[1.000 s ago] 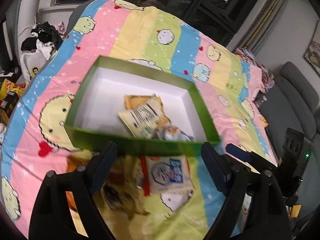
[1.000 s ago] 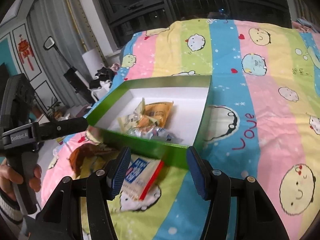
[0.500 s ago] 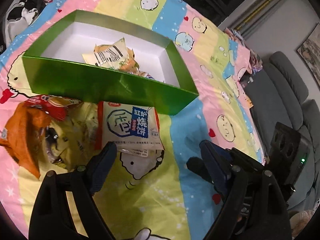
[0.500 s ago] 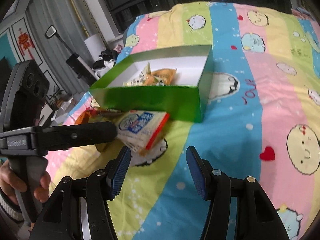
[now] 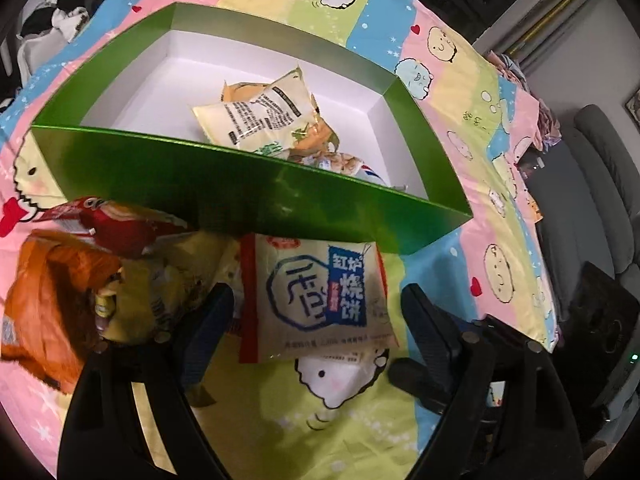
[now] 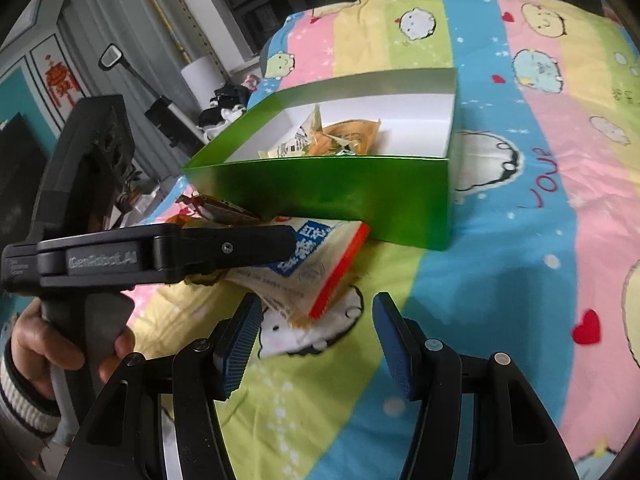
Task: Organize snacks
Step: 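Grasp the white packet with the blue logo using the right tool, then lower the white packet into the green box and open the right tool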
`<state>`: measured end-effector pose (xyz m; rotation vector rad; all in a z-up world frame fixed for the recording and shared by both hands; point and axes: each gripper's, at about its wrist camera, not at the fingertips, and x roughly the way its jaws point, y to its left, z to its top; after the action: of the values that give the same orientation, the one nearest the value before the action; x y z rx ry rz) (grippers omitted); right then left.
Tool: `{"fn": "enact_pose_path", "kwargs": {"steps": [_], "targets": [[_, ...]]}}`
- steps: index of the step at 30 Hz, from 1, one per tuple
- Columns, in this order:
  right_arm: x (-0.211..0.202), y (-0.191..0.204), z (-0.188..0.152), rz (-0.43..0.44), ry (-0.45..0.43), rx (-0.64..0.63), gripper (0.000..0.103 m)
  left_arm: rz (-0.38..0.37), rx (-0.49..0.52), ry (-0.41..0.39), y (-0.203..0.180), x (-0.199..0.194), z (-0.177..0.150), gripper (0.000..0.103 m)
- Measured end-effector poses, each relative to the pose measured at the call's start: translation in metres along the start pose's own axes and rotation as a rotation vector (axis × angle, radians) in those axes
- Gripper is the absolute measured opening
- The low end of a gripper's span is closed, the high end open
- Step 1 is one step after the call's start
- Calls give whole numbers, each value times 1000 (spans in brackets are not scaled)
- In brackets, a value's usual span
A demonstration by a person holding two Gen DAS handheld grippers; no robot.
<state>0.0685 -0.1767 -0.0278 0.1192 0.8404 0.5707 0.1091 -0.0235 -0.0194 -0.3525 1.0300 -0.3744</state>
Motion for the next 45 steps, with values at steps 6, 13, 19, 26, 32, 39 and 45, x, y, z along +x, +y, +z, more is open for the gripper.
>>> {"fn": "enact_pose_path", "kwargs": {"steps": [6,13,19,26,32,39,45], "targets": [[16,-3,7,15,21,22,58,-29,45,13,-3,2,-4,65],[17,-4,7,9,27,23,46,-60,45,19,-5,7,-4,47],[15,-5,6,25,19,11,33,-139,24,41,-2,10,-6,36],[6,-14,-1,83,-9,50,27,-226,-33,44,4,5,-11,32],[-10,-9,0,74,-39,34,27,-249,-1,13,-10,-8,-13,32],[-28,4,14,69,-80,-6,27,-266,16,-45,-18,-29,-3,32],[-34,13,39,65,-128,-52,27,-267,30,-100,-19,-43,20,32]]}}
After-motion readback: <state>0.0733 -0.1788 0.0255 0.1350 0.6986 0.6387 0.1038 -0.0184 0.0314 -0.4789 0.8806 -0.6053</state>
